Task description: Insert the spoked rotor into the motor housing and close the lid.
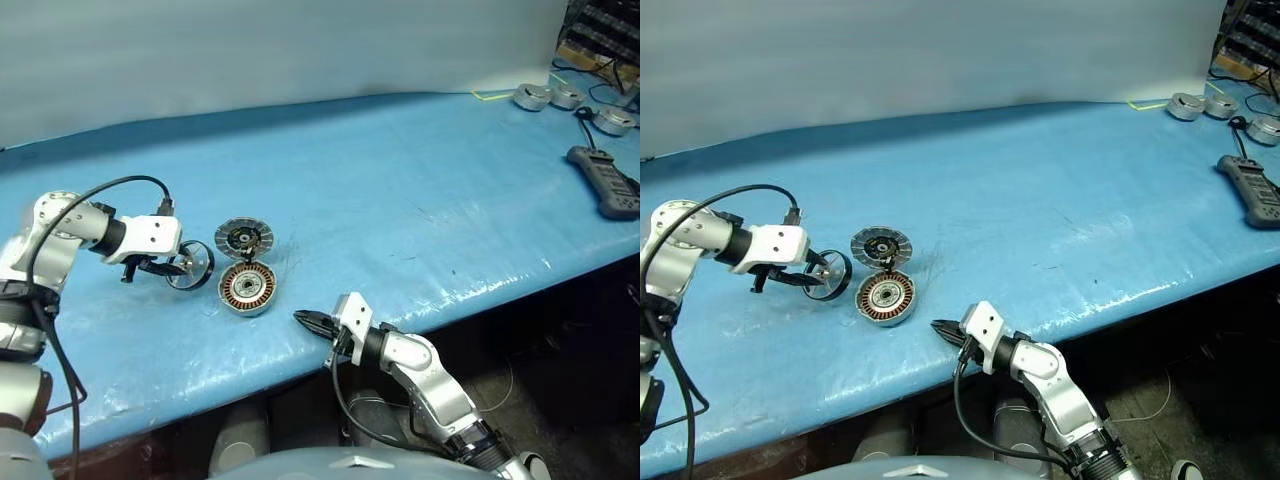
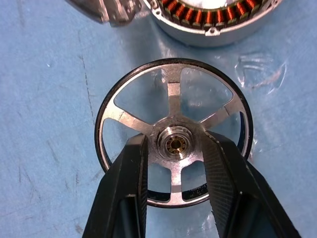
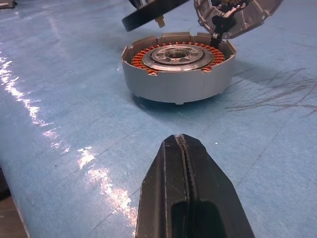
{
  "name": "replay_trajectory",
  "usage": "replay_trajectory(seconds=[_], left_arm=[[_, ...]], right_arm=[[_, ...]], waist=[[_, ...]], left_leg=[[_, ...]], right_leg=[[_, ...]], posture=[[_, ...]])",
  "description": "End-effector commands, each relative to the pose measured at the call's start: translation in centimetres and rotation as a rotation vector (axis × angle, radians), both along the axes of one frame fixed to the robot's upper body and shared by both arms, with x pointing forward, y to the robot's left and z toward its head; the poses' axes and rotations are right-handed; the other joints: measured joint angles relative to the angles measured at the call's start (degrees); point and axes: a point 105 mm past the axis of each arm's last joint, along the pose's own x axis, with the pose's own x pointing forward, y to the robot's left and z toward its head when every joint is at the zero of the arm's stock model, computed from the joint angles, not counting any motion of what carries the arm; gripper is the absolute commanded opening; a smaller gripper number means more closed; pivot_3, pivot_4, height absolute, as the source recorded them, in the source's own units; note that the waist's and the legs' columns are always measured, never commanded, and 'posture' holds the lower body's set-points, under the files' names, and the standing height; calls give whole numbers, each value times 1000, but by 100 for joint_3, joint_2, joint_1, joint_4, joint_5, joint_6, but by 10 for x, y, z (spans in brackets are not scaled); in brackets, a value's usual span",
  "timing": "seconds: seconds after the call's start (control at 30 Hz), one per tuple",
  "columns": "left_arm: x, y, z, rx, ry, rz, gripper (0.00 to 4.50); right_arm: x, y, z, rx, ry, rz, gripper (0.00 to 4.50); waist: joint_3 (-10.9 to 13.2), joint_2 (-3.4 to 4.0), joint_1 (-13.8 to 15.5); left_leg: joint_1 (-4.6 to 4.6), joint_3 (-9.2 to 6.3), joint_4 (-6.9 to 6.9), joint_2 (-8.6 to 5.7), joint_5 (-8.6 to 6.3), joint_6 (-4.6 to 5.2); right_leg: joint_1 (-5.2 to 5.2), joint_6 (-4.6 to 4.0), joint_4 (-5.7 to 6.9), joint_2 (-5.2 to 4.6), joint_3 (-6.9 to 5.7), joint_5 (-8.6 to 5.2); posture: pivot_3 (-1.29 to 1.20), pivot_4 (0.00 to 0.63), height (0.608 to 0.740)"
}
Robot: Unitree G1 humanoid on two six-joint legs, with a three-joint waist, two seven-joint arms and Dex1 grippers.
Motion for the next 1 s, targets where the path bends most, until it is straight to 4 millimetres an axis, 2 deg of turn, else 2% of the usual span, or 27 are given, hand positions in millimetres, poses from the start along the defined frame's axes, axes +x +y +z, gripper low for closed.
replay_trajectory(seconds=[0.03,0.17,0.27,0.43,0.6,0.73,1.0], left_arm=[[-9,-16,34,-106,-42,-13,1256],[-33,-36,41,-155,63,-86,1256],[-38,-54,40,-199,85,-140,1256],[-26,-79,22,-200,34,-169,1256],[-16,-96,10,-194,9,-172,1256],[-14,-97,1,-161,21,-167,1256],[-15,-79,-5,-83,49,-115,1256]], right_arm=[[0,8,9,30,-42,24,0],[-1,12,8,26,-33,42,0],[-1,14,8,33,-30,46,0],[-3,19,11,54,-41,53,0],[-2,19,12,62,-44,35,0],[-2,19,12,58,-47,24,0],[-1,19,12,51,-48,17,0]], waist=[[1,1,11],[4,6,7],[5,7,17],[6,8,39],[6,8,34],[7,9,23],[7,9,24]], left_leg=[[0,1,0,0,0,0],[1,4,0,0,0,0],[2,3,1,0,0,0],[6,4,4,1,0,0],[4,5,5,0,0,0],[6,5,2,1,0,0],[5,5,3,1,0,0]], right_leg=[[1,0,0,0,1,0],[0,-2,0,0,3,-1],[1,-3,1,1,2,-2],[5,-3,1,4,4,-2],[3,-2,0,7,7,-1],[2,-3,0,9,9,-1],[2,-3,0,9,10,-1]], posture=[[0,150,740],[0,150,740],[0,150,740],[0,150,740],[0,150,740],[0,150,740],[0,150,740]])
